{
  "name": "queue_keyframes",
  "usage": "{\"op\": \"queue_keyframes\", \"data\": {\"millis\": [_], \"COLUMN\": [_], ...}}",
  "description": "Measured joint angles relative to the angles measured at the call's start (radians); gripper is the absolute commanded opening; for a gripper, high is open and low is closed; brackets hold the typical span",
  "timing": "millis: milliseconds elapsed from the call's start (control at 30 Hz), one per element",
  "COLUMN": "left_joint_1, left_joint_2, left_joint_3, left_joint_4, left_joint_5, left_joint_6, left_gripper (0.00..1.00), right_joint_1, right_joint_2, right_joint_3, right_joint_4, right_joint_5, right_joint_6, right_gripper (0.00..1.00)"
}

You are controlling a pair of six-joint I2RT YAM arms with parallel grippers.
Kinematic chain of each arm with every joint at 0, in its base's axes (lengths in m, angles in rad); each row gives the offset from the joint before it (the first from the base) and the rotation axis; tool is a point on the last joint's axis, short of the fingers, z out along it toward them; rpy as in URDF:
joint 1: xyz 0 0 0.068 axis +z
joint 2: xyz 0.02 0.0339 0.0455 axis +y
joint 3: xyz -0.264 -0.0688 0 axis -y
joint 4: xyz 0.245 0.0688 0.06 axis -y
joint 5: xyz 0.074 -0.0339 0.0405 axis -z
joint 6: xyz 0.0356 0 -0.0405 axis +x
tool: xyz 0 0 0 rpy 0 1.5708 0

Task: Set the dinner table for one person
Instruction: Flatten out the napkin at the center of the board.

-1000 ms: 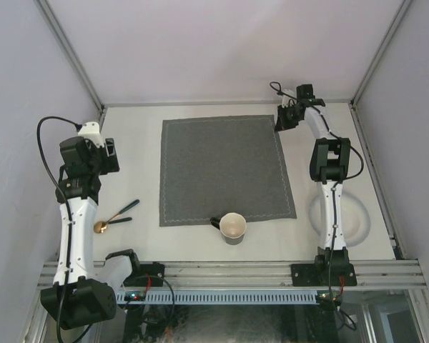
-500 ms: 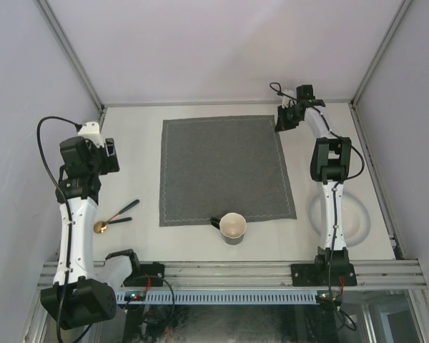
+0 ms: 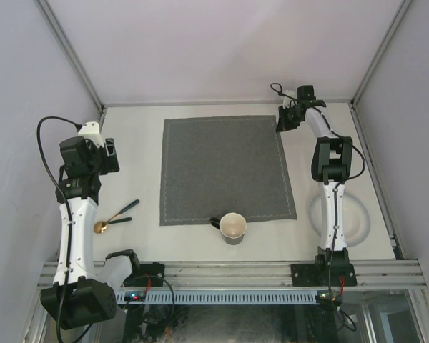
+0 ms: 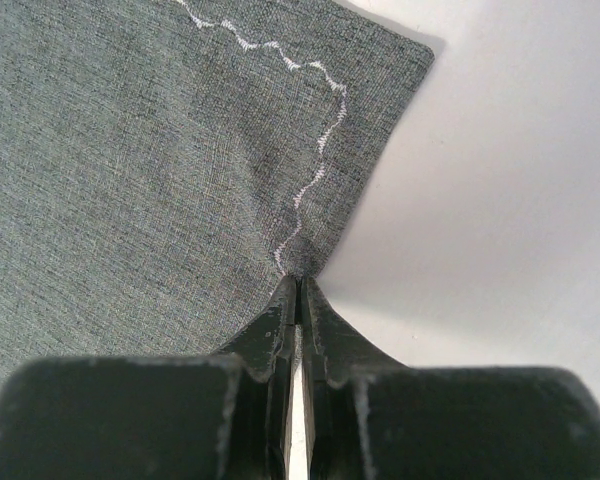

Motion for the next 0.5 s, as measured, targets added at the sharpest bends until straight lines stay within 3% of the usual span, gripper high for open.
{"op": "queue_keyframes", "data": {"millis": [500], "left_joint_1": [0.000], "left_joint_2": [0.000], "left_joint_3": [0.000], "left_joint_4": [0.000], "left_joint_5": [0.000], "left_joint_6": [0.000], "left_gripper": [0.72], "right_joint_1": [-0.005], "right_joint_2": [-0.031], "right_joint_3": [-0.049], "right_joint_4": [0.023], "right_joint_5": [0.049], "right_joint_6": [0.032], "right_gripper": [0.00]}}
